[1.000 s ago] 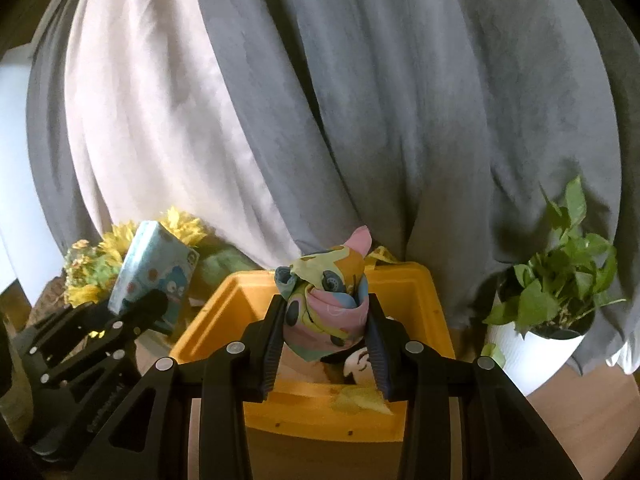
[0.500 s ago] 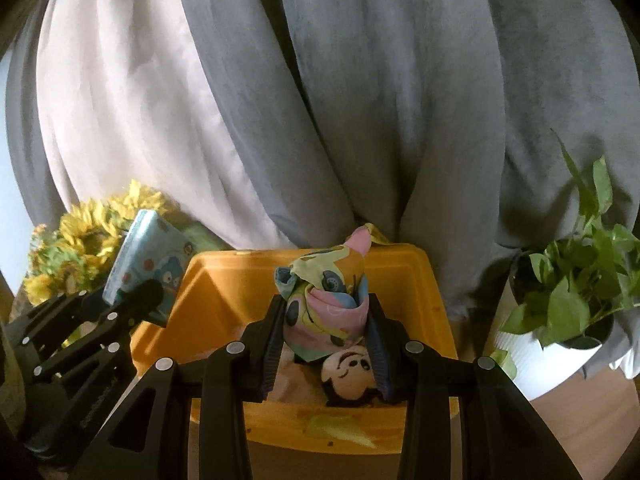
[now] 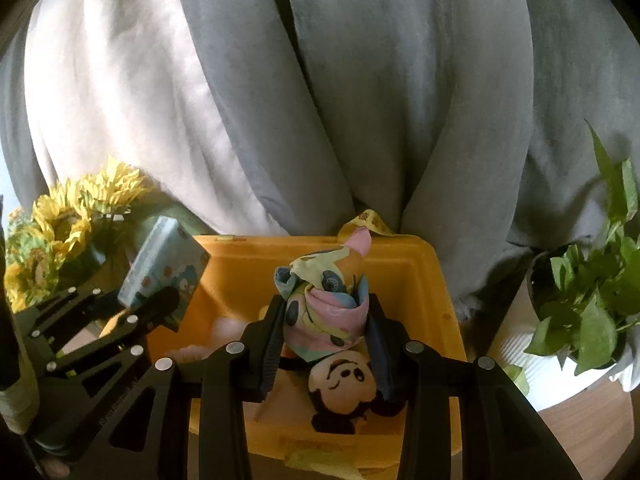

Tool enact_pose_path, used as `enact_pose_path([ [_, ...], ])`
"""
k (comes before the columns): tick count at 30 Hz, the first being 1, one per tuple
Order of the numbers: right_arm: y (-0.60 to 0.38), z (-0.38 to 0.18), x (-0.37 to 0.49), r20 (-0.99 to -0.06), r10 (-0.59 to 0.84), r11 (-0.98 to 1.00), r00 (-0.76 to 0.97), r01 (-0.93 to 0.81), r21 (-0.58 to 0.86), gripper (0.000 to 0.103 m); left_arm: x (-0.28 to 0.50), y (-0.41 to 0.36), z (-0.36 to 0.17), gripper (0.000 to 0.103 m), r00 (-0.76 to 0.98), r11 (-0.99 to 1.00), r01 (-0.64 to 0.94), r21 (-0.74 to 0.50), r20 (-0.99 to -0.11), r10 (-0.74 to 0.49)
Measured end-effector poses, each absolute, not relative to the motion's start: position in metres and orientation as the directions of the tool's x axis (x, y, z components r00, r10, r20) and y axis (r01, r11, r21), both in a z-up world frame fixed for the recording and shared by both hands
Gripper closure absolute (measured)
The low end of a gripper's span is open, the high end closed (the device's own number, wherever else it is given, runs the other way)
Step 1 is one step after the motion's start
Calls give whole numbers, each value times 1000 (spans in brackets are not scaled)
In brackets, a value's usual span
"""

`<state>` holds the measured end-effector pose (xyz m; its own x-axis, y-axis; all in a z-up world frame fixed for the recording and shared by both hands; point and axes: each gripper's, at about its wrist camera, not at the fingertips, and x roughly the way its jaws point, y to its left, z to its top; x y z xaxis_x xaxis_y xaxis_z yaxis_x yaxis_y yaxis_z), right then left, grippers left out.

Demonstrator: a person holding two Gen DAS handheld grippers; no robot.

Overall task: Organize soft objects
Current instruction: 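Open both tools to drop the tissue pack and cloth bundle into the crate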

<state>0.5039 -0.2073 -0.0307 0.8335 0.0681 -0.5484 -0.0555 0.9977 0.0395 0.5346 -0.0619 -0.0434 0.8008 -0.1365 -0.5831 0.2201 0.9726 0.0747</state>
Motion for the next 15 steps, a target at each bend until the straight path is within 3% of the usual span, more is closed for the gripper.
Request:
enact_pose_path([
  [3,-208,-30,506,-553,58,998,831,-46,36,56,535,-62,-43,56,803,973,214,84,-583,-126],
  [5,-209,-29,507,-552,43,999,833,-28,35,42,534,-60,-41,54,807,975,203,87,-580,-116],
  [15,-213,-15,482,-507,-4,1000,862,12,12,41,499,-51,-25,48,836,981,173,87,-539,-100],
])
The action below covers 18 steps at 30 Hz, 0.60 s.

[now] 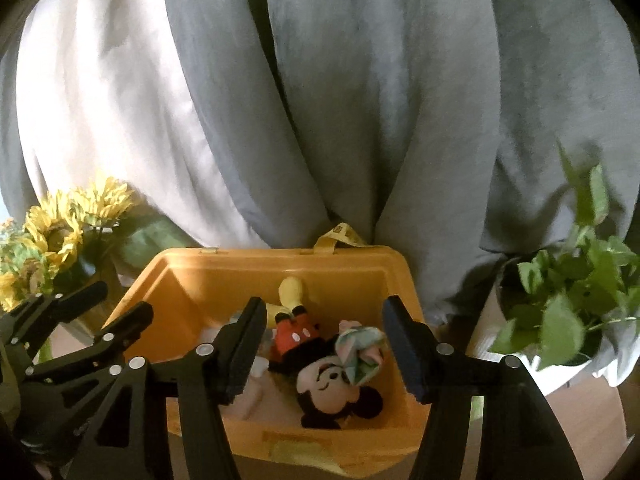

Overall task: Organize soft objects
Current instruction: 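Open both tools to drop the tissue pack and cloth bundle into the crate, then move both open tools back toward the frog toy and pink sponge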

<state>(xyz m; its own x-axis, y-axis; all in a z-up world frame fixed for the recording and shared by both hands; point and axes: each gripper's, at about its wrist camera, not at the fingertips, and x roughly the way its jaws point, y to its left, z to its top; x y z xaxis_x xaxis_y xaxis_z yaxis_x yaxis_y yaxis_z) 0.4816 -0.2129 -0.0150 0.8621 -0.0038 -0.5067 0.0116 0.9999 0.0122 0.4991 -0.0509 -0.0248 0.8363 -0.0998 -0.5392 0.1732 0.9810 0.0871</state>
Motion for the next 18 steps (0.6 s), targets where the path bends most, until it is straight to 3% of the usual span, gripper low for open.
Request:
enact_pose_path([
  [18,-218,21,395,-416,-15,999,909,31,30,35,416,-45,12,41,880,986,152,66,-463,-105],
])
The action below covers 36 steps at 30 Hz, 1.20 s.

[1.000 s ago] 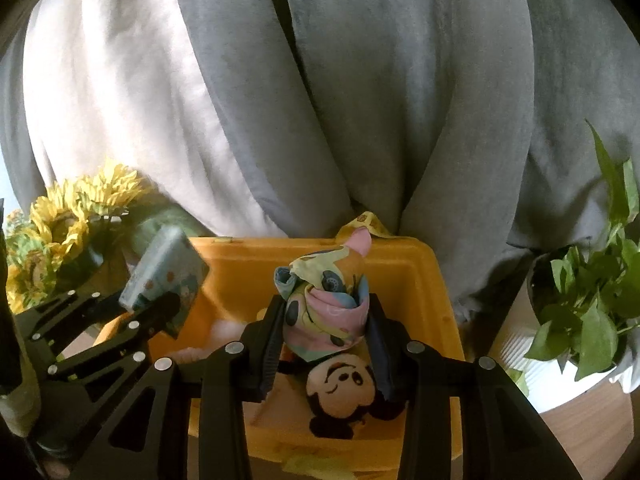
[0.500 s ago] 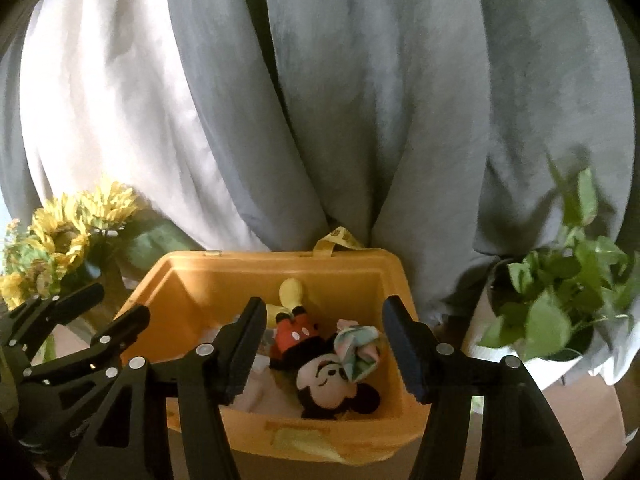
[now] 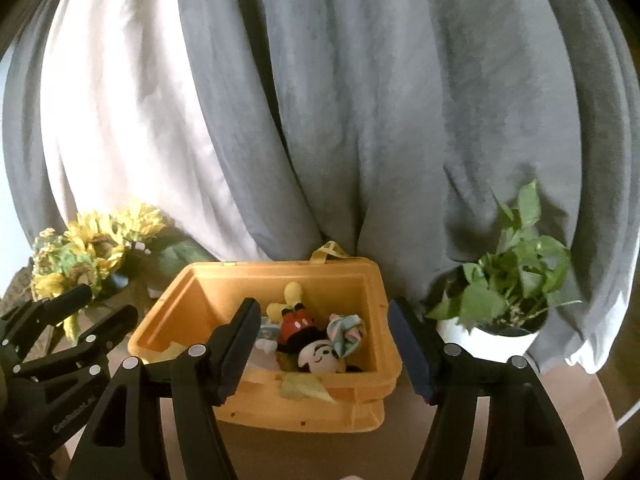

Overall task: Organize soft objects
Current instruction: 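Move both open tools back toward the frog toy and pink sponge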

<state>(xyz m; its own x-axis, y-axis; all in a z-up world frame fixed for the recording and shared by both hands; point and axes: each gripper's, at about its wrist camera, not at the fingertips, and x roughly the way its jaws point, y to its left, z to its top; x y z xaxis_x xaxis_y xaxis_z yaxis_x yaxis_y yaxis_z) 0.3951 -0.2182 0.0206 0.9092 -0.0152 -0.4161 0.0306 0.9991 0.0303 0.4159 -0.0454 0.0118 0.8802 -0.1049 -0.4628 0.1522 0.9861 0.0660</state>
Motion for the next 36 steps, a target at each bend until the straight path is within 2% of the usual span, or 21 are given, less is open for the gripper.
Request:
enact_pose_path([
  [2,-220,22,387,-408,-16,999,913,34,38,32,406,-46,14,39,885,987,144,69,-456,-97],
  [11,-227,20,356,-401,1,993,916,45,105,32,372,-41,13,31,890,993,108,45,-449,-76],
  [23,-234,4,327,-411,1,996,912,36,83,32,334,-49,-3,22,900,994,68,80,-435,-26],
  [36,-242,-29,319,-482,16,996,876,29,86,32,317,-57,-36,20,859,996,58,64,-511,-17],
])
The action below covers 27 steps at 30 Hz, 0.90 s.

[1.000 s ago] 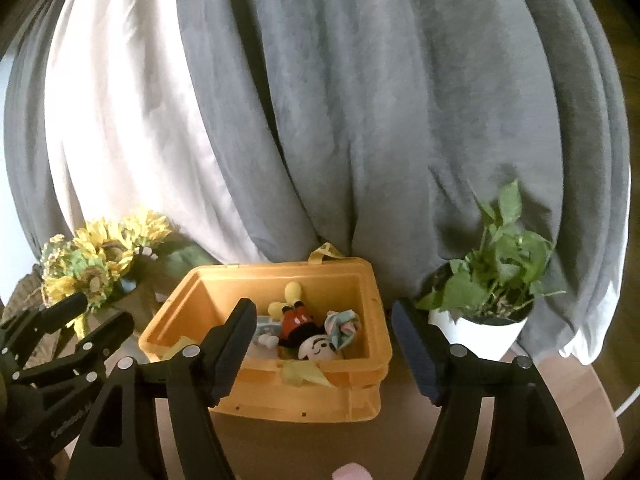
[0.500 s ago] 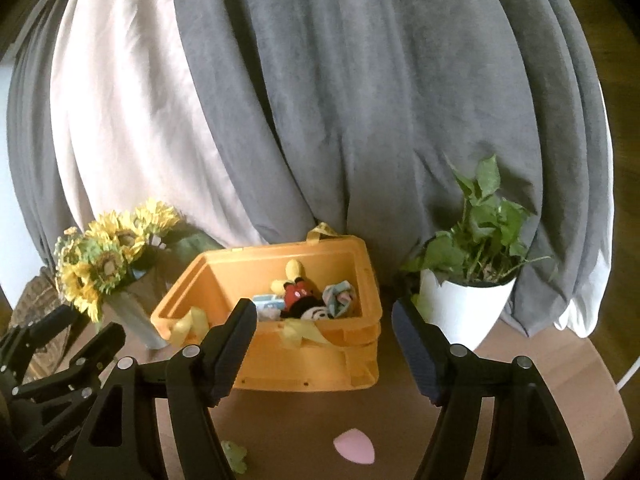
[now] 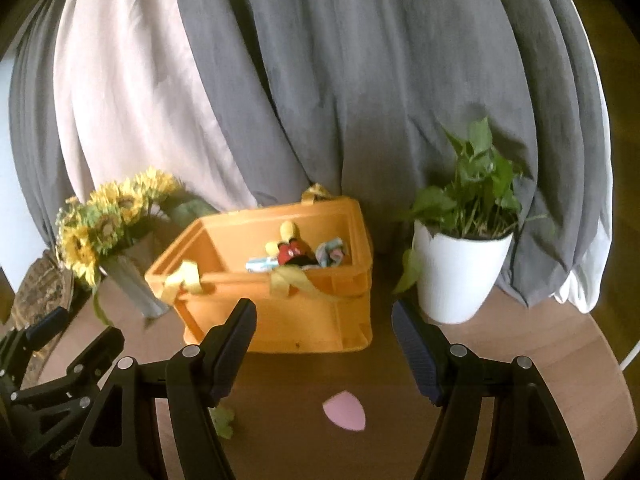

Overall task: Organize soft objects
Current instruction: 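Move both open tools back toward the frog toy and pink sponge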

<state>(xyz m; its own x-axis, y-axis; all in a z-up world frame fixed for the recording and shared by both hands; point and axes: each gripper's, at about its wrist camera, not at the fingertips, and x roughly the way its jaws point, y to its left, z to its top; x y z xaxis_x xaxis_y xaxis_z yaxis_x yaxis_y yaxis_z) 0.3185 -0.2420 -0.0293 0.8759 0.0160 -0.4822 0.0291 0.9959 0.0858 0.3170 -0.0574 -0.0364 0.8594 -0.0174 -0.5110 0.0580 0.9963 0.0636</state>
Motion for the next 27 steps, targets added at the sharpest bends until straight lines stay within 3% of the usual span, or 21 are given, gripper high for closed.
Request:
enact_pose_path([
  [27,-253,-116,329,-674,51,996,737,13,89,32,322,-69,-124,20,690,998,30,47,-724,13],
])
